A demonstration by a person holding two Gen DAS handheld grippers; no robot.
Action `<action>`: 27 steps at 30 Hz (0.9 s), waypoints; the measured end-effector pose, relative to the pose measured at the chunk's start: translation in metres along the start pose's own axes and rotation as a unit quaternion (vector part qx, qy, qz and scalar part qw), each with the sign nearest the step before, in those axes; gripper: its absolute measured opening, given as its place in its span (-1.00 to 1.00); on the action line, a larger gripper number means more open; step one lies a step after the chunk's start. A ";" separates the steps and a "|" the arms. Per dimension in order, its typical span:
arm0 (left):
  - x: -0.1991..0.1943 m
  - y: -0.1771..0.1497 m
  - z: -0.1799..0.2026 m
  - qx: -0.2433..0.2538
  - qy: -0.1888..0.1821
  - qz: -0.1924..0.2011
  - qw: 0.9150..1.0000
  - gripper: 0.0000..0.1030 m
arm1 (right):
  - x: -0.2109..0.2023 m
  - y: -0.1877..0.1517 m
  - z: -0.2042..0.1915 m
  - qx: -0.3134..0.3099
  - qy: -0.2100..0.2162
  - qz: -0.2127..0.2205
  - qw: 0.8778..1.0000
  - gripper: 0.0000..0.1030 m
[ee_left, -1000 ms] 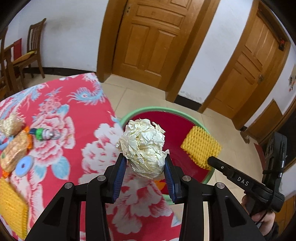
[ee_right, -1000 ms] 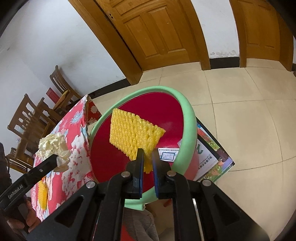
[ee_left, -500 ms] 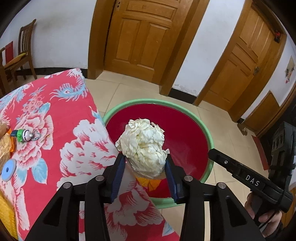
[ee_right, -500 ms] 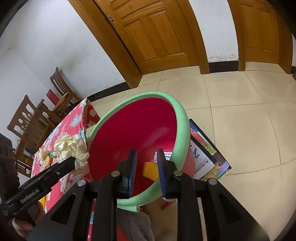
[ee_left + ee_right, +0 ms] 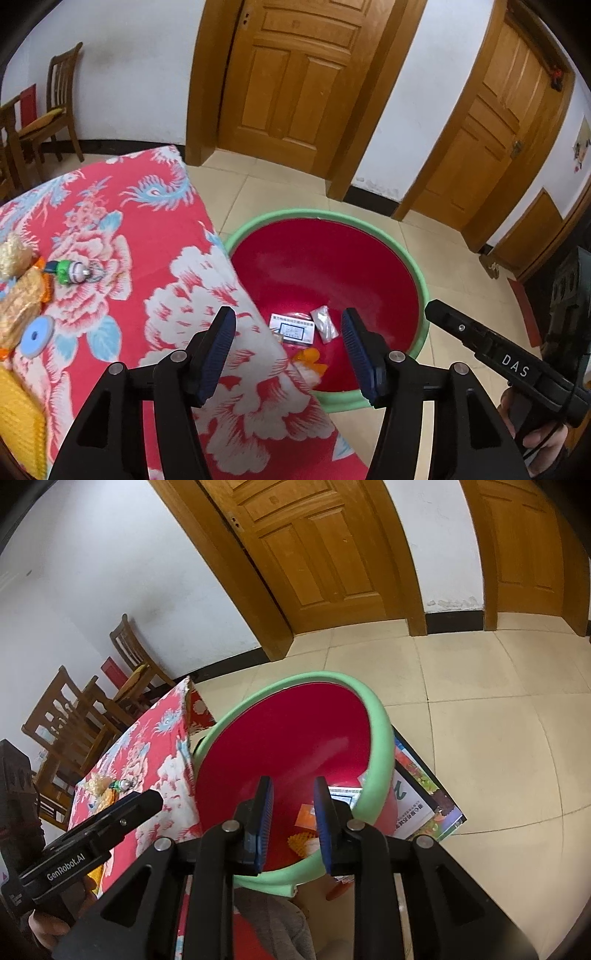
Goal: Collect trash
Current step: 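Move the foil ball over the red bucket and open the left tool, then return both tools over the table to the remaining trash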
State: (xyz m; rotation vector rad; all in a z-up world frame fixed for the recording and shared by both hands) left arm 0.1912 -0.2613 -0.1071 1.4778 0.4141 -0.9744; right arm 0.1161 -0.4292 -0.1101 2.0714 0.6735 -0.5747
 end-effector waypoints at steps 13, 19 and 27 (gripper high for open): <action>-0.031 0.016 -0.071 -0.047 0.047 0.034 0.997 0.18 | 0.014 0.003 -0.062 -0.039 0.036 -0.011 0.999 -0.46; -0.044 0.023 -0.115 -0.074 0.074 0.046 0.993 0.18 | 0.028 0.002 -0.091 -0.057 0.052 -0.022 0.997 -0.46; -0.054 0.031 -0.173 -0.099 0.113 0.057 0.987 0.18 | 0.045 -0.001 -0.128 -0.070 0.066 -0.036 0.995 -0.44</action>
Point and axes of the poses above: each gripper's, at about its wrist camera, not at the fingertips, and x roughly the way its jaws point, z to its right, y to its top, the point moved 10 cm from there along x, roughly the way its jaws point, and after that the axes turned 11 degrees about y, right-handed, at the moved point
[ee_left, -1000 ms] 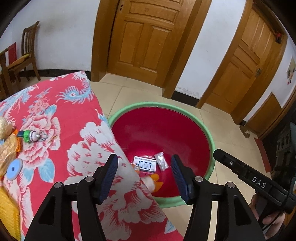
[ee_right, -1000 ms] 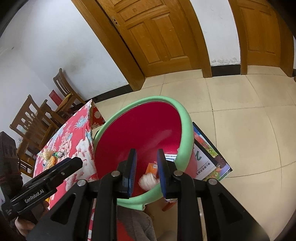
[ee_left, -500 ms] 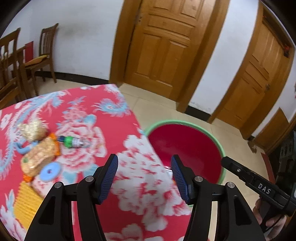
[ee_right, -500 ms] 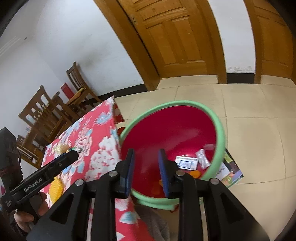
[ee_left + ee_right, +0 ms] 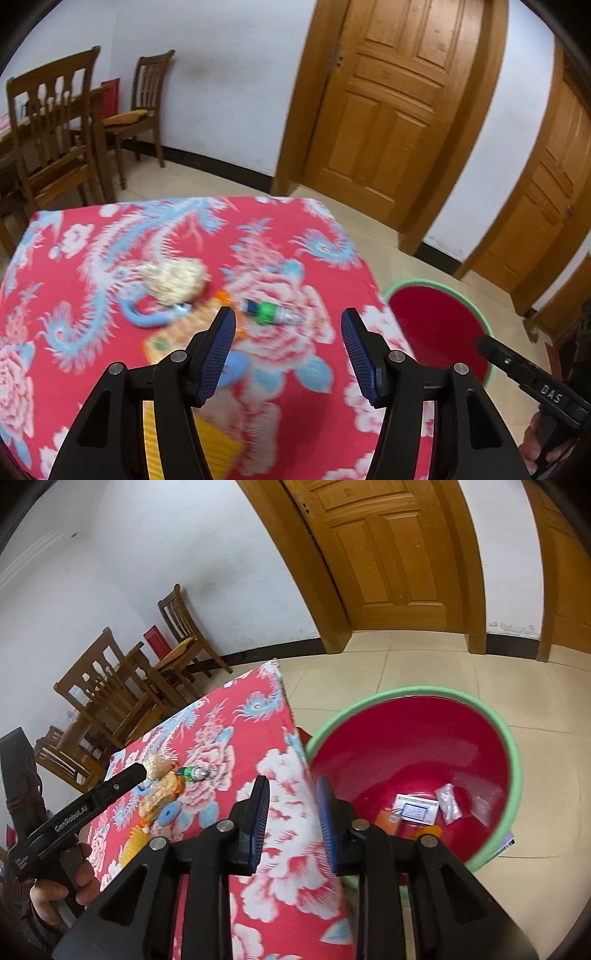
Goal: Collect trash
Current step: 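Return both tools over the table to the remaining trash, then grasp a second foil ball with left tool while right tool grasps green toy keychain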
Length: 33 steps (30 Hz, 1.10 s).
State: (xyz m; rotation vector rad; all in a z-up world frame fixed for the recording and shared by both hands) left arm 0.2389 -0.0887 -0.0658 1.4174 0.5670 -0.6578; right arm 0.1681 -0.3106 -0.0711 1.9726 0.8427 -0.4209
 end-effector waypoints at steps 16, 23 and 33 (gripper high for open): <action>0.052 0.020 -0.072 -0.028 0.054 -0.015 0.998 0.18 | 0.037 0.003 -0.057 -0.025 0.020 -0.015 0.999 -0.35; 0.075 0.019 -0.076 -0.036 0.052 -0.034 0.997 0.18 | 0.054 0.001 -0.062 -0.028 0.013 -0.028 0.999 -0.34; 0.100 0.016 -0.085 -0.059 0.051 -0.051 0.996 0.15 | 0.076 -0.004 -0.064 -0.031 0.010 -0.049 0.998 -0.34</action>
Point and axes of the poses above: each gripper's, at about its wrist camera, not at the fingertips, and x roughly the way its jaws point, z to its right, y to its top, the point moved 10 cm from there along x, roughly the way its jaws point, and after that the axes turned 11 degrees about y, right-handed, at the moved point
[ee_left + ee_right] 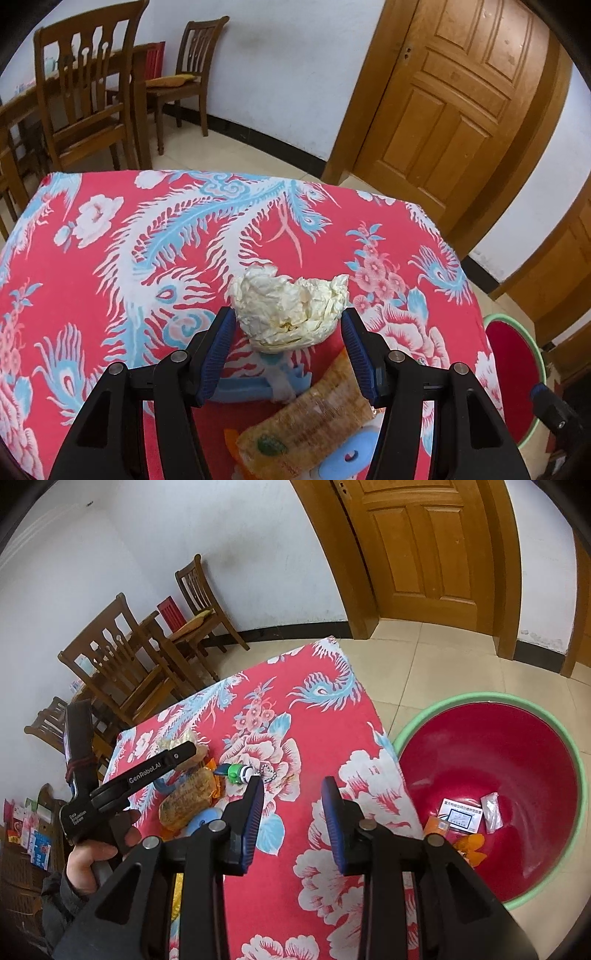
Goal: Collect trash
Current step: 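Grasp a second foil ball with left tool while right tool grasps green toy keychain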
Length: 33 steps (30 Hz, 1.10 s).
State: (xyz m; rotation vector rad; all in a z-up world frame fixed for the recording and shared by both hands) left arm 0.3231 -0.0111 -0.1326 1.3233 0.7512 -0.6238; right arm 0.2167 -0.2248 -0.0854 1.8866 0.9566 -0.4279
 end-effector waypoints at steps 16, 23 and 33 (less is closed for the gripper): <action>-0.018 0.000 -0.004 -0.019 -0.035 0.011 0.999 -0.30 | 0.035 -0.001 -0.021 -0.022 0.011 -0.029 0.999 -0.24; -0.035 0.010 -0.021 -0.041 -0.025 0.040 0.998 -0.30 | 0.062 -0.005 -0.039 -0.042 0.016 -0.051 0.998 -0.22; -0.029 0.003 -0.032 -0.055 -0.022 0.027 0.998 -0.30 | 0.109 -0.014 -0.039 -0.066 -0.022 -0.090 0.994 -0.22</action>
Point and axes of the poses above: each gripper's, at about its wrist camera, not at the fingertips, and x roughly the way its jaws point, z to its right, y to its top, the point moved 10 cm from there along x, roughly the way its jaws point, and after that the axes turned 11 degrees about y, right-handed, at the moved point
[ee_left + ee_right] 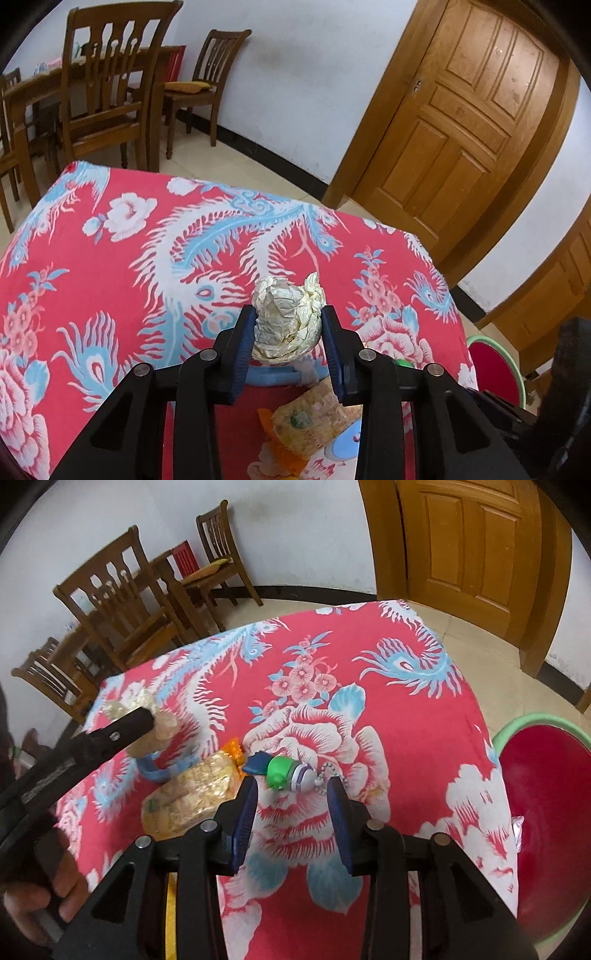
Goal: Collect trash
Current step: 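Grasp a second foil ball with left tool while right tool grasps green toy keychain, then open right tool over the bucket to drop green toy while left tool holds foil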
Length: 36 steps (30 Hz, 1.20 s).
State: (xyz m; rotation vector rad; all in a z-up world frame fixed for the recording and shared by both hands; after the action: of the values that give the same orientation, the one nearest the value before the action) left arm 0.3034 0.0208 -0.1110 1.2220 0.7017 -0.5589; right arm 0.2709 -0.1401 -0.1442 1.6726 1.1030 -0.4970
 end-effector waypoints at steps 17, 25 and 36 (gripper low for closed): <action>-0.002 -0.001 -0.008 -0.016 -0.010 -0.003 1.000 -0.30 | 0.023 0.013 -0.010 -0.040 -0.011 0.000 0.999 -0.38; -0.002 -0.001 -0.005 -0.012 -0.013 -0.003 1.000 -0.30 | 0.027 0.017 -0.012 -0.052 -0.012 0.006 0.999 -0.49; -0.004 0.000 -0.005 -0.011 -0.014 0.000 1.000 -0.30 | 0.019 0.017 -0.006 -0.018 0.008 0.015 1.000 -0.52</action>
State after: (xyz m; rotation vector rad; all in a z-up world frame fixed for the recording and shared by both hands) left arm 0.3002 0.0253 -0.1091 1.1909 0.6837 -0.5660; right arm 0.2939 -0.1276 -0.1472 1.6617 1.0916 -0.4422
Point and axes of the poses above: each gripper's, at about its wrist camera, not at the fingertips, and x roughly the way its jaws point, z to its right, y to its top, the point moved 10 cm from there along x, roughly the way its jaws point, and after that the axes turned 11 degrees about y, right-handed, at the moved point
